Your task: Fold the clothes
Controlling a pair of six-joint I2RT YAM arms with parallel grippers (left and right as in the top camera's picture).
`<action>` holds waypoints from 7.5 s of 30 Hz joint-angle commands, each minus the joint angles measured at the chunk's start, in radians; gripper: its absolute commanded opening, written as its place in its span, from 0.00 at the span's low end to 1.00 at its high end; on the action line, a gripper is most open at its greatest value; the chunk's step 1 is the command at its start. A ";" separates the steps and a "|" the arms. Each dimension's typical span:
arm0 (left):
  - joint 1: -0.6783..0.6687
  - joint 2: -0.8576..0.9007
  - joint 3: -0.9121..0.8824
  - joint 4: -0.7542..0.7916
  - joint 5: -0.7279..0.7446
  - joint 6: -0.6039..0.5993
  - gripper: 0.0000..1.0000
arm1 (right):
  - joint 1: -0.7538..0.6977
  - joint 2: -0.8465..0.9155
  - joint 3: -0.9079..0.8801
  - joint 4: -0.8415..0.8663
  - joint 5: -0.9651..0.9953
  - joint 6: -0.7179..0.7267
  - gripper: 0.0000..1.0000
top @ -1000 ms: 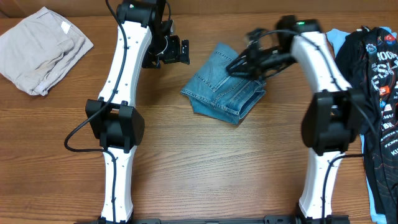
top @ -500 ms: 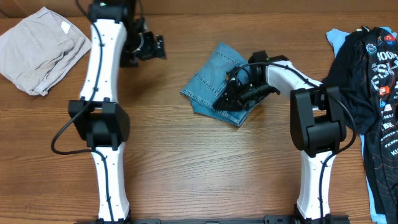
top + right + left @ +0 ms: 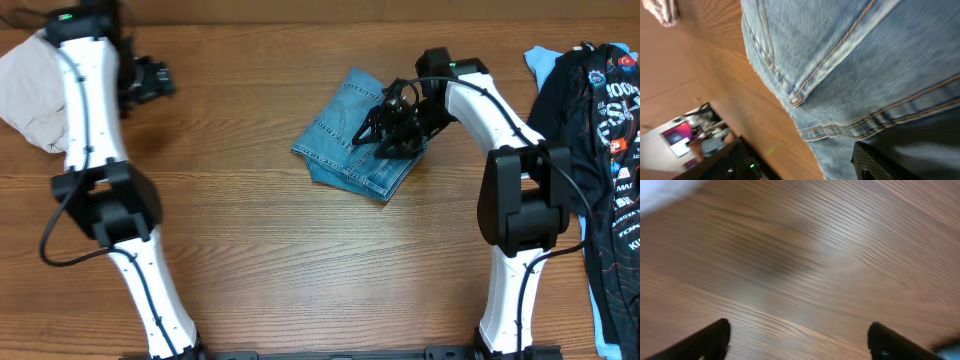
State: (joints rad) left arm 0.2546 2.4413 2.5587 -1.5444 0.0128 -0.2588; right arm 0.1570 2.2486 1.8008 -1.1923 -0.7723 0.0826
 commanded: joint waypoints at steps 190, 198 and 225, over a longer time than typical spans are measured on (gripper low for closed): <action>-0.523 0.385 0.129 0.160 0.804 0.544 0.22 | -0.166 -0.074 0.422 -0.323 0.320 0.041 1.00; -0.496 0.384 0.135 0.216 0.753 0.543 0.04 | -0.166 -0.074 0.422 -0.330 0.320 0.041 1.00; -0.082 0.377 0.467 0.247 0.508 0.577 0.04 | -0.166 -0.074 0.422 -0.404 0.327 0.053 1.00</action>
State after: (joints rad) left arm 0.1658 2.8132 2.9730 -1.2934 0.5175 0.2916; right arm -0.0105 2.2112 2.1960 -1.5921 -0.4519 0.1310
